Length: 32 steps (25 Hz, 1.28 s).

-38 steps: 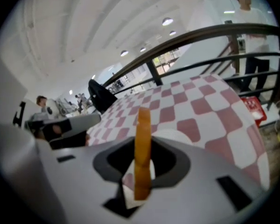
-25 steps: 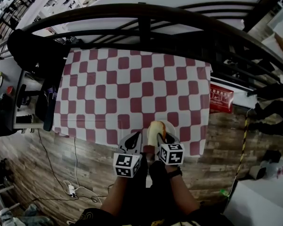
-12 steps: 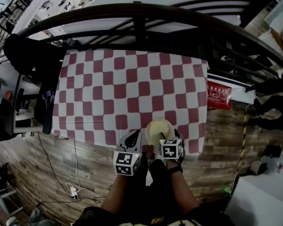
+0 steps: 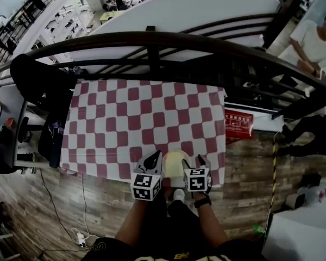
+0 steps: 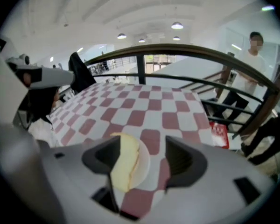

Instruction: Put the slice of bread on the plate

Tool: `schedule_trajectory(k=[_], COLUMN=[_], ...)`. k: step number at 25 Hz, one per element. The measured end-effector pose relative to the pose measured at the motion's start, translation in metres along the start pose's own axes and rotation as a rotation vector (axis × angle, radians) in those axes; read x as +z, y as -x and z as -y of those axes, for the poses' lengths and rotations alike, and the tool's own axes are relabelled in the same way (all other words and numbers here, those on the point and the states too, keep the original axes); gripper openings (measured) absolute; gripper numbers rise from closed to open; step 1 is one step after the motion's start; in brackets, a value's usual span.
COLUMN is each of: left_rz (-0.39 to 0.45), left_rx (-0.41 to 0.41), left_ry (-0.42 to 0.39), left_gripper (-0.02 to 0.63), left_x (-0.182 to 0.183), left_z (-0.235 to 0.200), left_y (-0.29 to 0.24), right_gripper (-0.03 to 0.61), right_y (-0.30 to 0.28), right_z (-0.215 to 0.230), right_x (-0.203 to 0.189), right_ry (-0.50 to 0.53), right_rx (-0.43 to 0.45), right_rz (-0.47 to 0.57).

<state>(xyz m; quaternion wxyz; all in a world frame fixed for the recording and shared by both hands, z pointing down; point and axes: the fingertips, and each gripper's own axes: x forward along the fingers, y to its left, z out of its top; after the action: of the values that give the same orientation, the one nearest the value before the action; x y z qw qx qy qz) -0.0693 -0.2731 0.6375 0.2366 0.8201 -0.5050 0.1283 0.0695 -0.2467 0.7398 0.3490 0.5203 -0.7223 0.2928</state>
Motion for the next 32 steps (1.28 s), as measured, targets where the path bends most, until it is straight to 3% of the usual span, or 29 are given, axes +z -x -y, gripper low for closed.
schedule_trajectory(k=[4,9,19,25,32], left_rz=[0.058,0.152,0.333,0.411,0.435], left_rx=[-0.023,-0.026,-0.054,-0.061,-0.064], left_ry=[-0.042,-0.093,-0.182,-0.216,-0.234], left_gripper=[0.017,0.017,0.017,0.017,0.017], left_x=[0.034,0.081,0.153,0.179,0.181], left_z=[0.011,0.021,0.055,0.074,0.084], left_y=[0.003,0.011,0.035,0.054,0.064], right_gripper=[0.297,0.218,0.062,0.015,0.015], right_y=[0.030,0.083,0.181,0.219,0.234], right_z=[-0.004,-0.006,-0.001,-0.003,-0.001], right_x=[0.051,0.116,0.187,0.200,0.195], right_ry=[0.026,0.052,0.036,0.039,0.066], right_rx=[0.010,-0.005,-0.064,-0.090,-0.137], right_rz=[0.139,0.344,0.675,0.781,0.797])
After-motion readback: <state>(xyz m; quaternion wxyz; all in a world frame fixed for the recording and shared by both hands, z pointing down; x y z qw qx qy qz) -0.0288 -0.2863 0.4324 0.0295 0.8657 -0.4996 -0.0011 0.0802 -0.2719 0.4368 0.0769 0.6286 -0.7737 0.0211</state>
